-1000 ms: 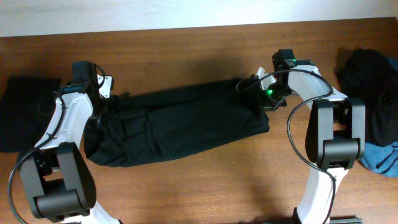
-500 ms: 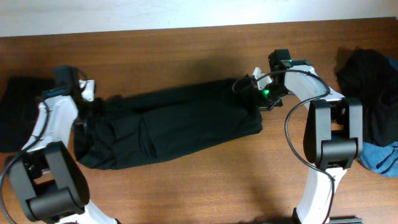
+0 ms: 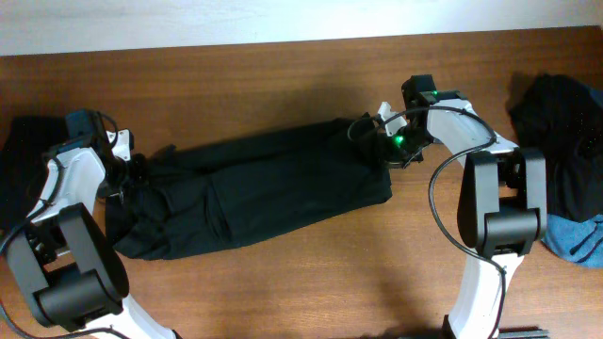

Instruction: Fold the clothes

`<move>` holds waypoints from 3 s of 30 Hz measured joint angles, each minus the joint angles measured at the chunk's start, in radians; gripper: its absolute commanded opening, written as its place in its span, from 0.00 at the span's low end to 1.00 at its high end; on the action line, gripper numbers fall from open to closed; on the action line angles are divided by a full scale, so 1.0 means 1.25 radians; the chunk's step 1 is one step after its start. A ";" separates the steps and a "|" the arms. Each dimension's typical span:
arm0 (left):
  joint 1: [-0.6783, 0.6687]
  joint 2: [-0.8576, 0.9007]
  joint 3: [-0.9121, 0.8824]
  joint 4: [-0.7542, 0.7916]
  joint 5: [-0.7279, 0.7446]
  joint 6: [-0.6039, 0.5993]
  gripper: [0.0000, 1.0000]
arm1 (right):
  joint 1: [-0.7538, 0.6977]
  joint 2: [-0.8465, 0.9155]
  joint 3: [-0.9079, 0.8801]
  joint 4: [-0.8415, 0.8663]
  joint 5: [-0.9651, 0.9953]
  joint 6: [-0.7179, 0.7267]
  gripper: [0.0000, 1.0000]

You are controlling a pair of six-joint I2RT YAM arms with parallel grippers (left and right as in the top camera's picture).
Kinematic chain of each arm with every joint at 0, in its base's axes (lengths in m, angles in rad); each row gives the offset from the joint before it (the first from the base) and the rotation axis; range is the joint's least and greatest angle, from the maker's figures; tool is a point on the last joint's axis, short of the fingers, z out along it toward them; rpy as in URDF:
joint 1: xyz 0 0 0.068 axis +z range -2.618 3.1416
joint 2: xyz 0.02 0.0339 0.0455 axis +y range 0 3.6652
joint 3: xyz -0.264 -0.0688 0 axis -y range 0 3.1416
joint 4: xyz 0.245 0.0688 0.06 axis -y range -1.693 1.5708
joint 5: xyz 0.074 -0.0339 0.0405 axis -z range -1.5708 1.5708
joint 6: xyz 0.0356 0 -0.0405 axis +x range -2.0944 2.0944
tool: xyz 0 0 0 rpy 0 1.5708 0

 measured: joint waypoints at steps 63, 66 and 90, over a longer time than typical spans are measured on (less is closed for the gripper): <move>-0.035 0.018 0.395 -0.419 -0.080 -0.241 0.82 | 0.028 -0.008 -0.027 0.051 -0.008 -0.076 0.33; -0.032 0.018 0.395 -0.419 -0.080 -0.241 0.82 | 0.033 -0.008 -0.030 0.052 -0.010 -0.071 0.04; -0.032 0.018 0.395 -0.399 0.001 -0.222 0.82 | -0.271 0.008 0.339 -0.290 0.117 -0.156 0.04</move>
